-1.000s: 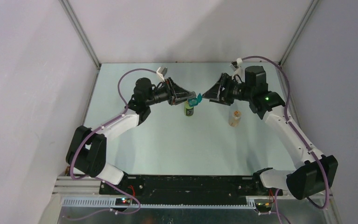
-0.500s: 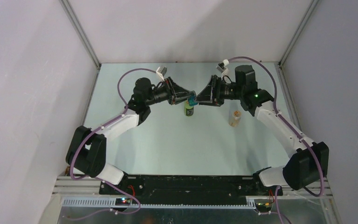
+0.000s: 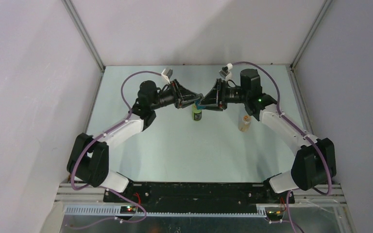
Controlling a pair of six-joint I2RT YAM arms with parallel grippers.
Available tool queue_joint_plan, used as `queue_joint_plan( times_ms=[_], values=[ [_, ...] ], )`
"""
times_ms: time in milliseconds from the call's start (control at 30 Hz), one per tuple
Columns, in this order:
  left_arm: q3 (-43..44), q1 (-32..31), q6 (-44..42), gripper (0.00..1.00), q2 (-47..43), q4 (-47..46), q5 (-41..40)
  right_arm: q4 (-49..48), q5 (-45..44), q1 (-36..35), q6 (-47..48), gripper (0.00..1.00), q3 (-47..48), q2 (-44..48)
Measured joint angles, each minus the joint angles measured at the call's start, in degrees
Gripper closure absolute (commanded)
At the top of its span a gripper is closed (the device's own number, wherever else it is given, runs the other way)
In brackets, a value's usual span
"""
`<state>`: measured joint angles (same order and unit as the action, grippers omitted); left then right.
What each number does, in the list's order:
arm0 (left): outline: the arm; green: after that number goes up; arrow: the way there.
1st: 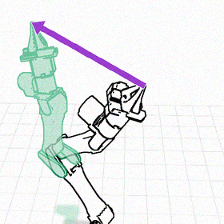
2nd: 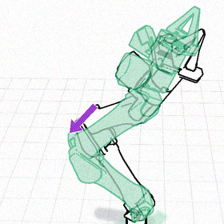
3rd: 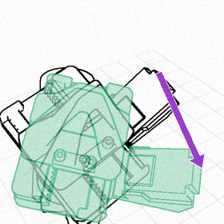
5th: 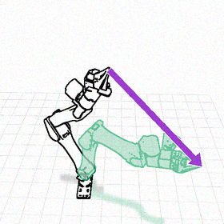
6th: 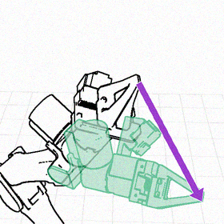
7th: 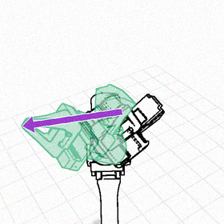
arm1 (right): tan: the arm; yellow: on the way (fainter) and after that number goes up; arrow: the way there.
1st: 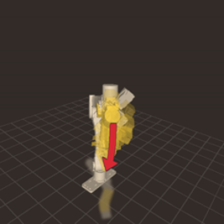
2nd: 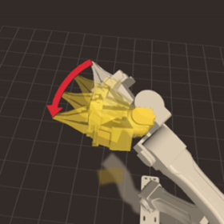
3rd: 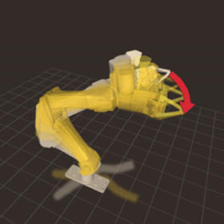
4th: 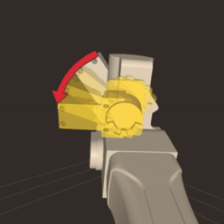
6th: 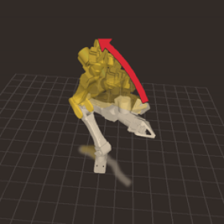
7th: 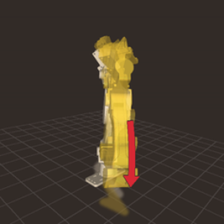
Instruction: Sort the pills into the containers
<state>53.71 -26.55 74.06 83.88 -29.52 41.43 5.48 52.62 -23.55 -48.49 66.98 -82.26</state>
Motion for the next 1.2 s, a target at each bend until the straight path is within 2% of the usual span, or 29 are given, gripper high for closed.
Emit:
queue_joint_plan(
  times_ms=[133, 433, 567, 600, 700, 767, 900, 1067, 1100, 1200],
  values=[
    [-0.02, -0.02, 0.50, 1.00, -0.07, 0.00, -0.28, -1.70, 0.81, -0.02, -1.46, 0.53, -0.13, -0.72],
    [0.00, 0.11, 0.98, 1.00, -0.42, 0.09, -0.31, -5.79, 1.86, -0.09, -4.63, 0.74, -1.64, -1.46],
    [-0.02, 0.11, 0.96, 1.00, -0.42, 0.15, -0.31, -6.71, 1.86, -0.09, -4.87, 0.78, -2.05, -1.44],
    [-0.02, 0.11, 0.96, 1.00, -0.42, 0.24, -0.33, -6.71, 1.84, -0.09, -4.87, 0.76, -2.10, -1.44],
    [-0.02, 0.11, 0.96, 1.00, -0.44, 0.31, -0.33, -6.67, 1.84, -0.09, -4.83, 0.52, -2.14, -1.40],
    [-0.02, 0.11, 0.92, 1.00, -0.44, 0.39, -0.33, -6.62, 1.64, -0.11, -4.68, 0.45, -2.14, -1.29],
    [-0.04, 0.04, 0.92, 1.00, -1.01, 0.37, -0.70, -5.92, 0.66, -0.09, -3.76, 0.47, -2.58, -0.76],
    [-1.31, 0.00, 0.96, 1.00, -2.27, -0.83, -1.33, -7.19, 0.92, 0.20, -4.09, 0.60, -3.54, 0.74],
    [-1.79, -0.02, 1.01, 1.00, -2.51, -1.22, -1.62, -7.67, 1.05, 0.31, -4.42, 0.59, -3.91, 1.11],
    [-2.75, -0.07, 1.01, 1.00, -3.17, -1.95, -2.14, -8.50, 1.22, 0.59, -5.11, 0.40, -4.76, 1.81]
  ],
)
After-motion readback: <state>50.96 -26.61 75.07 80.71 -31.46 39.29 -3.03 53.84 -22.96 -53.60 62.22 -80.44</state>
